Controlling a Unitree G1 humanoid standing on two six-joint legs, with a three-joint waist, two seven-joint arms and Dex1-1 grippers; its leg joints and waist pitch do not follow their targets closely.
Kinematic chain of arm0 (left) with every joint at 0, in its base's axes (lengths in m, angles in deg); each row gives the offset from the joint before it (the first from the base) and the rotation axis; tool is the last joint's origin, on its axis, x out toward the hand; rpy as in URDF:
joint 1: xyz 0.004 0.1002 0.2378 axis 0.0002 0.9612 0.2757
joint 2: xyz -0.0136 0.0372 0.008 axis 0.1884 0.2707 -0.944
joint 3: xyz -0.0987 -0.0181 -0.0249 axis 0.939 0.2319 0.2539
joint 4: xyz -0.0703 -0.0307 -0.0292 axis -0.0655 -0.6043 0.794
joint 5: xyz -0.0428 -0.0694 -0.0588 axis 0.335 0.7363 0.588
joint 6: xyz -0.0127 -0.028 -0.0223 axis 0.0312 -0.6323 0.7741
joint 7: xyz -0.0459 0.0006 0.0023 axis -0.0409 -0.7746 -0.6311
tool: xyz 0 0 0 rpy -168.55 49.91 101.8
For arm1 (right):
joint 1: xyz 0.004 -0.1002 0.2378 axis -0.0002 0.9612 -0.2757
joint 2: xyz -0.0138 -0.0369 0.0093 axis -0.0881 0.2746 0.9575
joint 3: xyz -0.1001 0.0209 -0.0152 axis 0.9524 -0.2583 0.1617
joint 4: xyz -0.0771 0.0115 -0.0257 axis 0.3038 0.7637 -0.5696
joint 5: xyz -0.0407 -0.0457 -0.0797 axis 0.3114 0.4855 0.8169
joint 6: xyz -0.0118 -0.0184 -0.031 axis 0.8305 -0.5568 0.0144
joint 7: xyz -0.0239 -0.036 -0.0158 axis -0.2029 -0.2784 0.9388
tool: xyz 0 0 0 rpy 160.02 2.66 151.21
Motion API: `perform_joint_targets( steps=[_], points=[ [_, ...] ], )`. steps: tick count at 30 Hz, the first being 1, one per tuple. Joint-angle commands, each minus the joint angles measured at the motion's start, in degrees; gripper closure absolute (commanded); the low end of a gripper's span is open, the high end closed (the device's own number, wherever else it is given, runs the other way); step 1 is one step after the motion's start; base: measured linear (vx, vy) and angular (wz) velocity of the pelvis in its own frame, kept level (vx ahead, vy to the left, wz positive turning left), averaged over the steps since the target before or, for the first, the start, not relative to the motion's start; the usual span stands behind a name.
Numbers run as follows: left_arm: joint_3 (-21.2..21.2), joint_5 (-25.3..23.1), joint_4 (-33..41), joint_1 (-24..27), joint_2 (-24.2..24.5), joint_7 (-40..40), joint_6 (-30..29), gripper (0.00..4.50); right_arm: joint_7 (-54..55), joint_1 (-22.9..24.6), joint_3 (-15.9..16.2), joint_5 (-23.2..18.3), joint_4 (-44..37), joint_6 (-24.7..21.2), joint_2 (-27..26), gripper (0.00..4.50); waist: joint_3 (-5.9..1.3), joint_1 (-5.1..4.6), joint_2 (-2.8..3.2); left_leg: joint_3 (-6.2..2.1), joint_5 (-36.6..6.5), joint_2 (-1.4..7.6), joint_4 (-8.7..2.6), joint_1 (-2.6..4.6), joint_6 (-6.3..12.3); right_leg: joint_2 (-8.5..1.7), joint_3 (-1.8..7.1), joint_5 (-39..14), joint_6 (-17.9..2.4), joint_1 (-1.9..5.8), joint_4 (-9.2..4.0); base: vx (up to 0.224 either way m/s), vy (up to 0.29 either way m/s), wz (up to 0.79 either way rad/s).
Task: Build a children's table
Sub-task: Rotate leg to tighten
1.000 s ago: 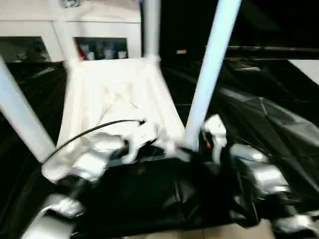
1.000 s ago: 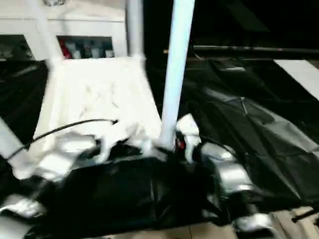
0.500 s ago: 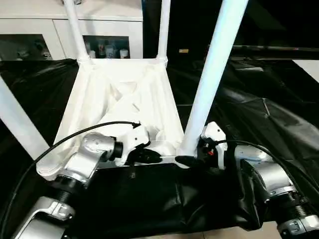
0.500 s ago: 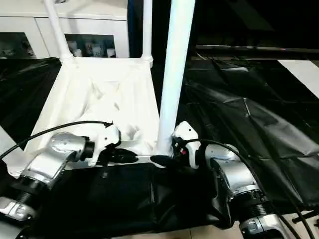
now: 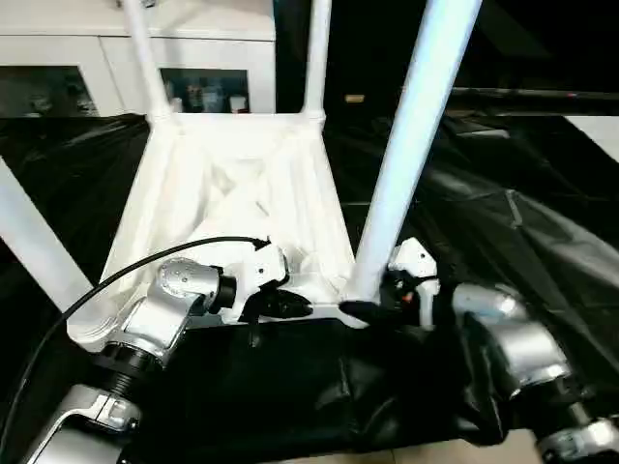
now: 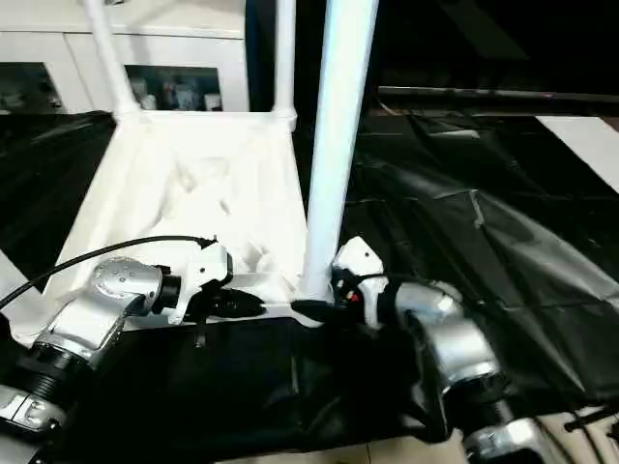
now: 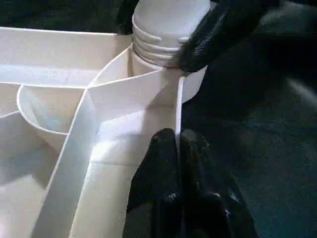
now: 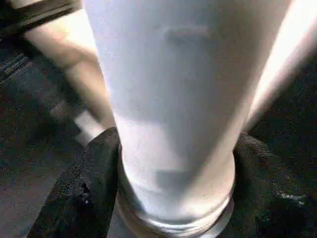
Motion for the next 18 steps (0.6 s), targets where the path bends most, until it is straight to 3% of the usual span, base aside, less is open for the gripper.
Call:
perform_joint_targets(
  steps=[1, 2, 5, 7, 8, 13, 14, 18],
  points=[
    [-0.3, 0.4, -2.8, -0.2, -4.2, 5.1, -1.6, 4.5, 9.1, -0.5, -1.7, 1.7, 3.9, -1.4, -2.6, 1.75, -2.53, -0.15, -0.57, -1.27, -18.8, 2.51, -4.0, 0.94, -0.21, -2.64, 1.26, -25.0, -9.7, 1.05, -4.55, 0.0, 0.0, 0.0],
    [-0.6, 0.0, -3.9, -0.7, -5.4, 6.4, -2.5, 4.5, 12.2, -0.7, -2.8, 1.4, 4.6, -1.9, -4.2, 1.75, -2.51, -0.5, -0.77, -1.48, -19.9, 2.42, -4.1, 0.87, -0.83, -2.64, 1.16, -27.8, -8.3, 1.03, -4.86, 0.0, 0.0, 0.0],
    [-1.3, -1.5, -7.3, -2.6, -9.6, 11.3, -3.3, 4.5, 21.7, -1.7, -5.5, 1.4, 7.1, -2.2, -8.5, 1.75, -2.47, -0.62, -0.7, -1.63, -21.5, 2.33, -4.03, 1.13, -0.74, -2.72, 1.12, -30.6, -7.0, 0.7, -5.39, 0.0, 0.0, 0.0],
    [-1.9, -2.2, -8.3, -3.5, -11.7, 13.7, -3.6, 4.5, 25.9, -2.6, -6.6, 1.3, 8.5, -2.1, -10.5, 1.75, -2.6, -0.67, -0.52, -1.7, -21.2, 2.35, -4.18, 1.0, -0.83, -2.6, 1.09, -29.2, -6.9, 0.73, -5.37, 0.0, 0.0, 0.0],
    [-2.2, -2.6, -9.0, -4.4, -13.6, 15.5, -4.0, 4.5, 28.9, -3.8, -7.1, 1.1, 9.5, -1.5, -12.4, 1.75, -2.66, -0.74, -0.03, -1.74, -21.3, 2.38, -4.24, 1.04, -0.86, -2.62, 1.14, -27.9, -7.2, 0.71, -5.22, 0.0, 0.0, 0.0],
    [-2.4, -3.5, -9.9, -5.4, -15.1, 16.9, -2.8, 4.5, 27.0, -4.9, -4.9, 2.7, 9.1, 1.8, -14.5, 1.75, -2.89, -0.53, -0.28, -1.47, -20.3, 2.36, -4.18, 0.94, 0.13, -2.42, 1.19, -22.5, -8.2, 0.94, -5.01, 0.0, 0.0, 0.0],
    [-2.5, -3.6, -10.0, -5.4, -14.8, 16.6, -2.4, 4.5, 26.5, -5.0, -4.7, 2.9, 9.0, 2.5, -14.3, 1.4, -2.95, -0.45, -0.24, -1.44, -19.0, 2.37, -4.2, 0.62, 0.76, -2.5, 1.19, -20.3, -8.9, 1.24, -4.77, 0.0, 0.0, 0.0],
    [-1.9, -3.3, -8.9, -4.2, -12.0, 13.6, -0.8, 4.5, 17.5, -5.1, -4.5, -0.1, 6.3, 2.4, -11.5, 1.03, -2.94, -0.31, -0.56, -1.37, -18.5, 2.36, -4.08, 0.43, 2.07, -2.58, 1.15, -19.8, -9.4, 1.62, -4.66, 0.0, 0.0, 0.0]
  ],
)
